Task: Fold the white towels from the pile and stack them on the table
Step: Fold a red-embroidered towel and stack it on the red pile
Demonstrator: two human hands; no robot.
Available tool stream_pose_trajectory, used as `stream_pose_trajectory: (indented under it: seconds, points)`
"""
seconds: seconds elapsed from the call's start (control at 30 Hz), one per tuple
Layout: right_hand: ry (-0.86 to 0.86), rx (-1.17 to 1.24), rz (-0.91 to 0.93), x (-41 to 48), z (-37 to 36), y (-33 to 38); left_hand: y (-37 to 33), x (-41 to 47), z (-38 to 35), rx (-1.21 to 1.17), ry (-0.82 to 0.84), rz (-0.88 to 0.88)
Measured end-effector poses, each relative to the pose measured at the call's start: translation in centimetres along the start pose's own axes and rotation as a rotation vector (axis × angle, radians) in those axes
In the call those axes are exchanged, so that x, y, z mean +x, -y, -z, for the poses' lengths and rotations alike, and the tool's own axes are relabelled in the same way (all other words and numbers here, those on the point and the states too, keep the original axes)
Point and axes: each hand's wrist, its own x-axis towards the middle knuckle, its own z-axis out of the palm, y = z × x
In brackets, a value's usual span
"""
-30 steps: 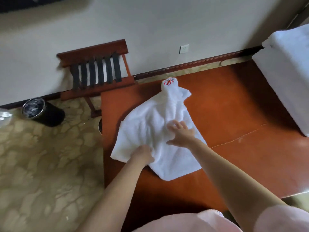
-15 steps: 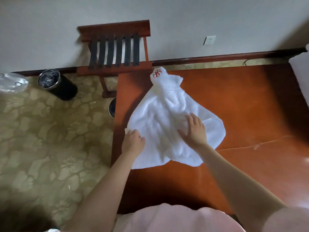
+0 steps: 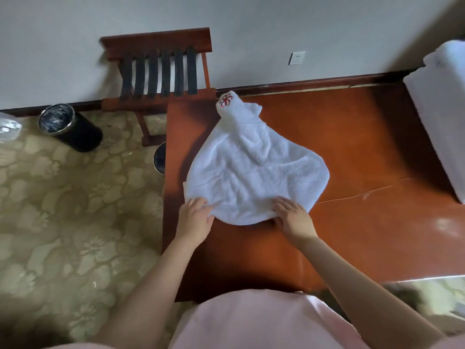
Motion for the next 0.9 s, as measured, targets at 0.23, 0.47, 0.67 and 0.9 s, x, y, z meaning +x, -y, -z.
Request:
stream_pose_trajectory:
  seconds: [0.23,0.47,0.67,0.9]
  points:
    - [-0.112,0.215,-0.137,3.8,6.7,0.5,-1.5,4.2,5.4,-0.175,-0.064,0.096]
    - [-0.364,-0.245,-0.139,11.6,11.4,2.4,-3.3,10.9,9.6,0.290,-0.339,0.151]
    - [-0.146,-0.081,0.002,10.1,6.5,2.7,-3.5,11.0,4.4,0.278,0.112,-0.043]
    - [0.246,-0.262,-0.053,5.0,1.3,0.0,-2.7,9.0,0.9,0.259,0.348,0.014]
